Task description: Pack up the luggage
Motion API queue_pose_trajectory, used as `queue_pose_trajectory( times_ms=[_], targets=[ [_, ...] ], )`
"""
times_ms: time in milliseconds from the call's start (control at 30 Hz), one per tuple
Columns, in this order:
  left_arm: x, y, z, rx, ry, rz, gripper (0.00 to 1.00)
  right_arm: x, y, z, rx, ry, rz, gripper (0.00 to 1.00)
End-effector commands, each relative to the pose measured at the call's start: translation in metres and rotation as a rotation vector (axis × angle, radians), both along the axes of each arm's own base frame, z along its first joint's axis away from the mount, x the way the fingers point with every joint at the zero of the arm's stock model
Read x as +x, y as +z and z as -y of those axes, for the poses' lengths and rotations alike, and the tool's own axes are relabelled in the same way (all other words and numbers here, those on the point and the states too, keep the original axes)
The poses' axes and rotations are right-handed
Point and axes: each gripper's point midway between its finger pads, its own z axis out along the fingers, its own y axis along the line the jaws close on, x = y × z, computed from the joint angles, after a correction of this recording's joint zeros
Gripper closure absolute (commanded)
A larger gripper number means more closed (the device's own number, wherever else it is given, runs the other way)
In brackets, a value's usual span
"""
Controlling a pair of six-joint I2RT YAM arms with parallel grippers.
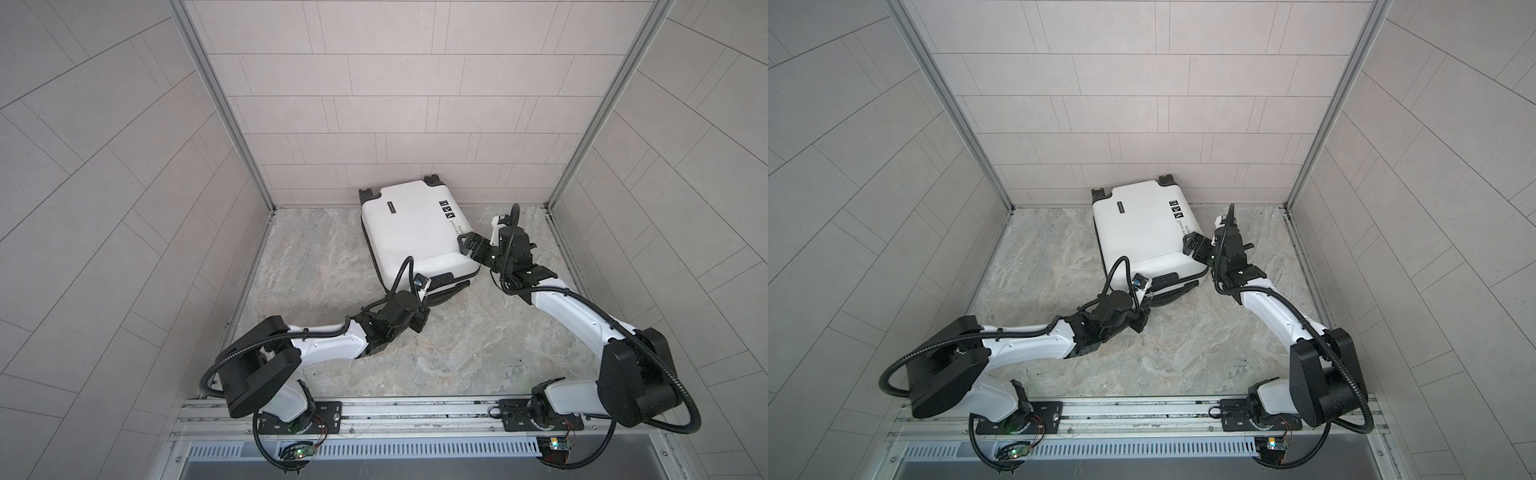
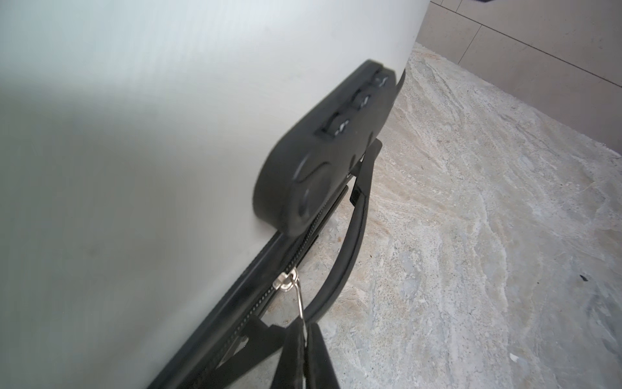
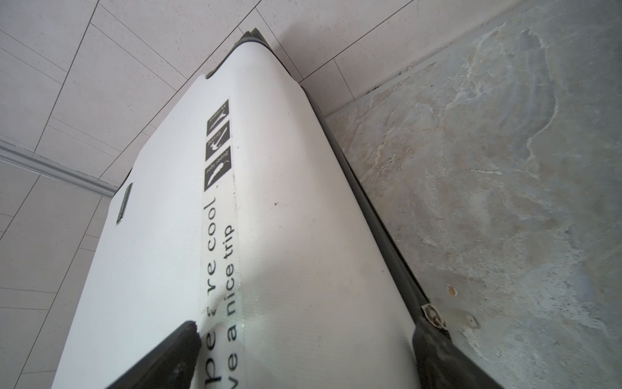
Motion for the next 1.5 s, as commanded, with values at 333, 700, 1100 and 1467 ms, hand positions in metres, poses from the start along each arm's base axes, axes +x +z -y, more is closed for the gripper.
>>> queue_pose_trajectory(
  times_ms=[333, 700, 1100, 1467],
  targets=[
    [-0.033, 0.034, 0.073, -0.117, -0.241, 0.053, 1.00, -0.036, -0.053, -0.034, 0.022, 0.141, -0.207, 0.00],
    [-0.040, 0.033, 0.107, -0.119, -0.293, 0.064, 1.00, -0.036, -0.053, -0.035, 0.026, 0.141, -0.205, 0.00],
    [-0.040, 0.033, 0.136, -0.133, -0.321, 0.073, 1.00, -0.038, -0.054, -0.033, 0.024, 0.137, -0.210, 0.00],
    [-0.038, 0.035, 0.159, -0.150, -0.342, 0.087, 1.00, -0.039, -0.054, -0.033, 0.026, 0.136, -0.209, 0.00]
  ],
)
